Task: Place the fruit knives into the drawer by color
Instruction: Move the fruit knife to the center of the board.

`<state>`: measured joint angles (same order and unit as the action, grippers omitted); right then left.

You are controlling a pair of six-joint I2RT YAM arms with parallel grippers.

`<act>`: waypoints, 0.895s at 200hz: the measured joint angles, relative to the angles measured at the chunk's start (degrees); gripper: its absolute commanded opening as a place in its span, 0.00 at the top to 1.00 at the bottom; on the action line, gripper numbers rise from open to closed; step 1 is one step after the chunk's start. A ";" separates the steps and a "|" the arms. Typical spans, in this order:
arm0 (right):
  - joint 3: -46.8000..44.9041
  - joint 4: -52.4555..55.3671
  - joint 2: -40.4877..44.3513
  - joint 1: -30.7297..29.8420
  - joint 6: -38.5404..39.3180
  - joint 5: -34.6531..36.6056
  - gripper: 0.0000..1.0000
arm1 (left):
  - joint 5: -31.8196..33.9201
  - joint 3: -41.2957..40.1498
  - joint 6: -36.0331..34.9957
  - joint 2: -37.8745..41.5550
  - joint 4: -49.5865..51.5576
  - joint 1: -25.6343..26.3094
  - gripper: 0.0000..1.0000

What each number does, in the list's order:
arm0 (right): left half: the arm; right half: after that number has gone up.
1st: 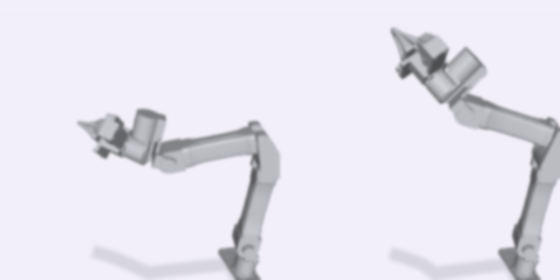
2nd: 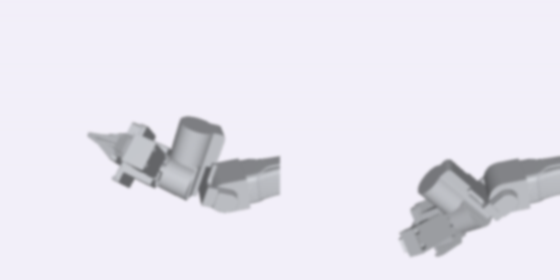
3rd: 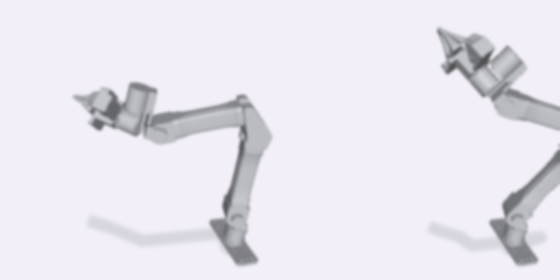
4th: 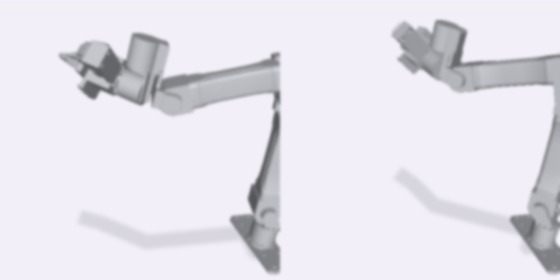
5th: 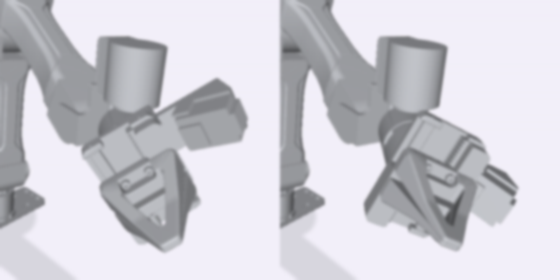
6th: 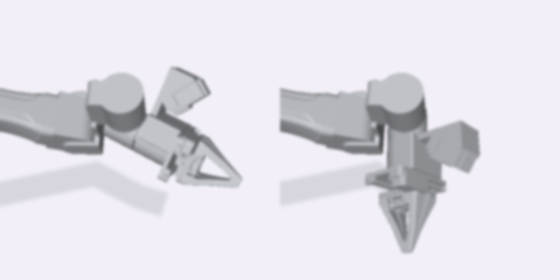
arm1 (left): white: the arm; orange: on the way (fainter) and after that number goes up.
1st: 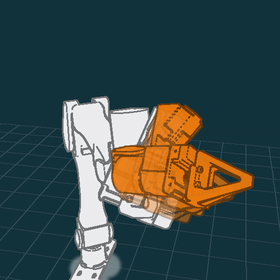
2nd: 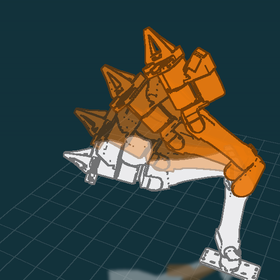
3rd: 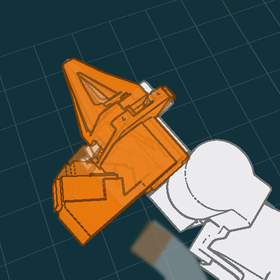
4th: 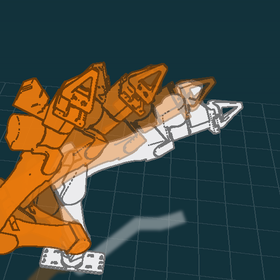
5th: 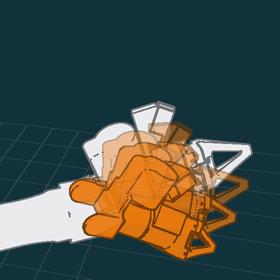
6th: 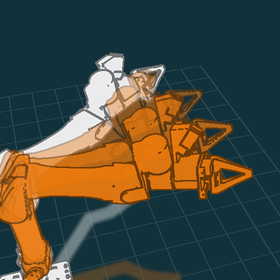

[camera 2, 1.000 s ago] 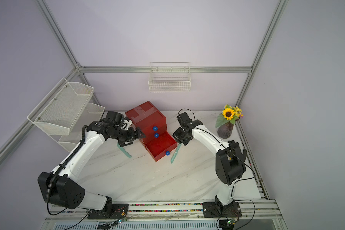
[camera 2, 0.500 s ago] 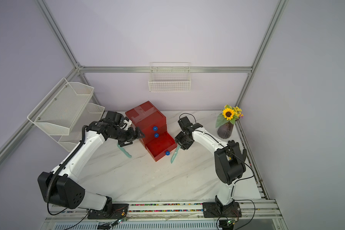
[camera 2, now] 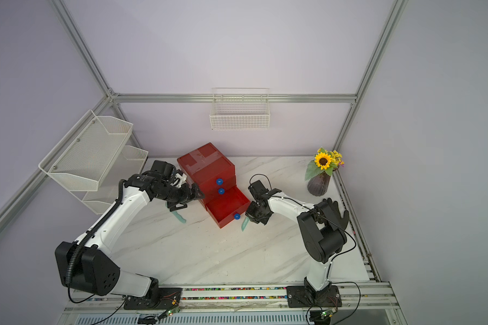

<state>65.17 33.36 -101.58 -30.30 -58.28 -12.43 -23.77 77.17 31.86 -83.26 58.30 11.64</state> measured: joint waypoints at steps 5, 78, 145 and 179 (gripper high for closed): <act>-1.11 -1.05 0.79 -0.11 0.09 -0.22 1.00 | 0.00 -0.26 0.00 0.04 0.02 0.00 0.00; -3.78 -13.70 0.70 -0.20 -1.25 -3.93 1.00 | -0.02 -1.95 0.00 1.97 0.00 0.00 0.00; 1.38 -14.29 -8.13 0.13 -1.64 -3.87 1.00 | -0.04 -1.95 0.00 1.97 -0.02 0.00 0.00; 1.25 -13.44 -8.04 1.86 -1.62 -3.37 1.00 | -0.04 -1.92 0.00 1.95 -0.02 -0.02 0.00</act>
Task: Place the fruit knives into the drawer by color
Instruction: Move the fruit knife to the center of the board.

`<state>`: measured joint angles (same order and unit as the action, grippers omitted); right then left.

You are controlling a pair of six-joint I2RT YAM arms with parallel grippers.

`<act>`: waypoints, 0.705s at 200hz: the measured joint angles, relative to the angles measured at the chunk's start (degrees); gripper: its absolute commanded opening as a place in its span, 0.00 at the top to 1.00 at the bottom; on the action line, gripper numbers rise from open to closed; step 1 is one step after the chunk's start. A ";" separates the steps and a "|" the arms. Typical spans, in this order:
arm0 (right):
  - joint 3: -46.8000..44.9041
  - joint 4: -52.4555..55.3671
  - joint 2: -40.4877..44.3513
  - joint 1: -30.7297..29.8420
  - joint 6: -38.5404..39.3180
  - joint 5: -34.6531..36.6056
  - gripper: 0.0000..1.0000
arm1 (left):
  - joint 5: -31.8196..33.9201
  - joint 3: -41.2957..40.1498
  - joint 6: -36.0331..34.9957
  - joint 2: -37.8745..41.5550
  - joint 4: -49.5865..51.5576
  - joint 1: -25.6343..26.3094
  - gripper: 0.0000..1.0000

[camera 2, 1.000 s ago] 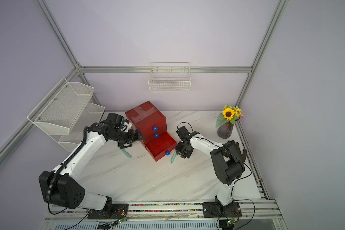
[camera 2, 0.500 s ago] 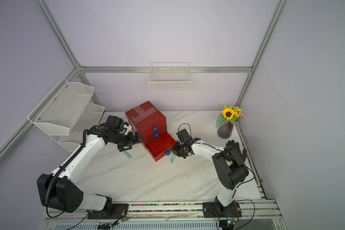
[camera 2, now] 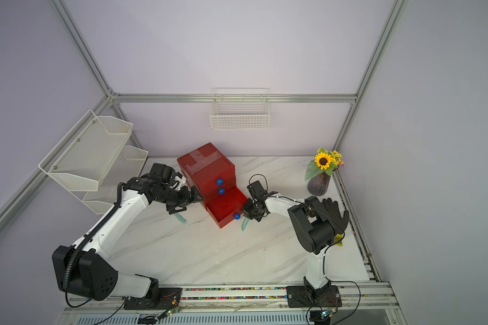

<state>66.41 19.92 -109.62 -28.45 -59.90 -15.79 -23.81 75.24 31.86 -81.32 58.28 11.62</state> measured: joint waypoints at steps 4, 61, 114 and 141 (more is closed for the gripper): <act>-0.17 0.04 0.17 0.28 0.04 0.09 1.00 | -0.02 0.00 0.00 0.00 0.00 -0.02 0.00; -3.78 4.11 4.46 5.64 2.78 2.32 1.00 | -0.59 0.00 -0.02 -0.07 -0.42 -0.35 0.00; 6.47 12.26 7.89 5.66 13.00 6.67 0.47 | -1.09 0.00 -0.02 -1.40 -0.44 -0.35 0.00; 15.91 18.64 7.50 5.27 22.99 10.84 0.23 | -1.18 -0.04 -0.04 -1.40 -0.46 -0.35 0.00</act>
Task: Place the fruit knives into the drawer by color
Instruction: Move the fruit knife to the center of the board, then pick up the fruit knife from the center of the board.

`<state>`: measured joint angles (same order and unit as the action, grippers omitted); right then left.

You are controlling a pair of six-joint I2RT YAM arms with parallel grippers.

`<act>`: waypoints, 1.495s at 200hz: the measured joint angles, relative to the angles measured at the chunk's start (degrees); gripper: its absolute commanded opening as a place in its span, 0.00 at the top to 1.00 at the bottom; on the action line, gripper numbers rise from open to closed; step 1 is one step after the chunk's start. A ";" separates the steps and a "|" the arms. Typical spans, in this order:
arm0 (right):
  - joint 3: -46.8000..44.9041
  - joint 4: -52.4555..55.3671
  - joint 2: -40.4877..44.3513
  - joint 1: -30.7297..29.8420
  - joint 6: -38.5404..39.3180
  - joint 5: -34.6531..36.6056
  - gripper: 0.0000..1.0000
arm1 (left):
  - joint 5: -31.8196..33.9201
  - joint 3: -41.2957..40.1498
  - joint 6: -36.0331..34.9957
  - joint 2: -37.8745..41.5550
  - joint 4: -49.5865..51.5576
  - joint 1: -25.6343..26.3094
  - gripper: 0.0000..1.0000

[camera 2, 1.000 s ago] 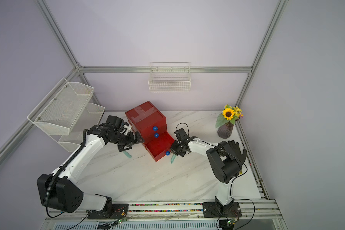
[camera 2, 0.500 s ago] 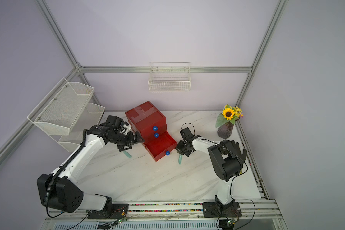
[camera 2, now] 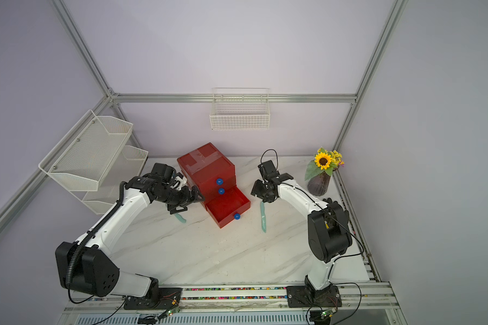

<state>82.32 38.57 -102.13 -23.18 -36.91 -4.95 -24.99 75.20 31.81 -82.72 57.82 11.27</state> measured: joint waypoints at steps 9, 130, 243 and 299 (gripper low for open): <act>1.79 1.88 -0.87 -0.09 3.04 1.14 0.22 | -0.11 0.00 0.02 0.00 -0.04 0.00 0.00; 0.13 9.90 -13.66 -1.36 15.21 4.46 0.43 | -0.33 -0.09 0.04 -1.79 -1.31 0.00 0.00; 2.51 10.91 -15.52 -2.97 17.49 7.63 0.93 | -0.44 -0.24 0.15 -2.34 -2.62 0.00 0.00; 2.54 10.97 -15.39 -3.13 16.20 8.15 0.95 | -0.59 -0.24 0.15 -3.32 -2.93 0.00 0.00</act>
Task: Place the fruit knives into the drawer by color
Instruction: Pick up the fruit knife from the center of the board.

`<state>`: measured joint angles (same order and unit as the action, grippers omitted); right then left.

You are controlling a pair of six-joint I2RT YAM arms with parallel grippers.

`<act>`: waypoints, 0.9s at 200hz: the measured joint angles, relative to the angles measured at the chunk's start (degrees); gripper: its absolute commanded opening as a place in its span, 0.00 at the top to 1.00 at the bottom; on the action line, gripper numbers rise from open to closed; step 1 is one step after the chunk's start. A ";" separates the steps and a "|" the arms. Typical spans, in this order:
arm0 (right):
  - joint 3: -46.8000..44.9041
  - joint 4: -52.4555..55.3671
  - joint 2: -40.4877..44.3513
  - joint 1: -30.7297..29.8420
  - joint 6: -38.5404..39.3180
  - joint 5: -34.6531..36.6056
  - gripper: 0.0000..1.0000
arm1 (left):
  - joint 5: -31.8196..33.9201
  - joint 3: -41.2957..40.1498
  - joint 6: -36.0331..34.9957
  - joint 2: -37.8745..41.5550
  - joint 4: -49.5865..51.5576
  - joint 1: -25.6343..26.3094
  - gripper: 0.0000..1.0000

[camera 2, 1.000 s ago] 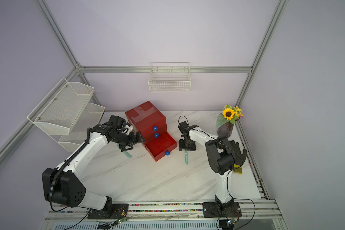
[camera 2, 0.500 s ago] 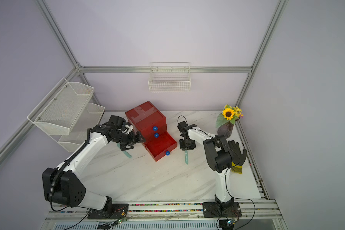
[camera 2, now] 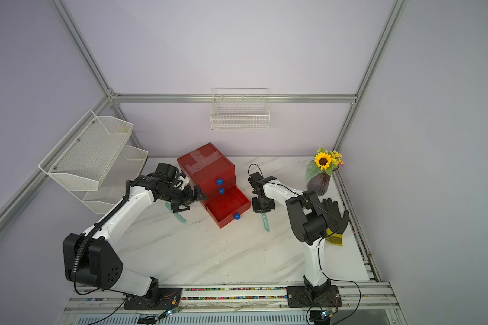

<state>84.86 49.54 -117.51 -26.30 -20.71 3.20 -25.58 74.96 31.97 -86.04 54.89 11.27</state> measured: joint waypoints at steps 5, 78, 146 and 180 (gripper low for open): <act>0.00 0.00 0.02 0.02 -0.17 0.00 0.95 | -0.02 0.00 0.00 0.00 0.00 0.00 0.00; -0.59 2.16 5.64 1.49 -7.34 -6.47 0.97 | -0.17 0.00 -0.02 0.00 0.02 0.00 0.00; -0.09 -2.25 14.73 1.51 -20.59 -22.93 0.97 | 0.09 -0.37 -0.02 0.22 -0.04 0.00 0.00; -1.27 -11.47 14.49 1.16 -30.60 -33.07 0.97 | 1.49 -1.86 0.24 1.38 1.27 -0.02 0.00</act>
<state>83.59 38.06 -103.02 -25.15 -51.31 -29.87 -24.10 73.10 32.21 -84.66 56.16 11.25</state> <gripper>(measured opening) 0.178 0.999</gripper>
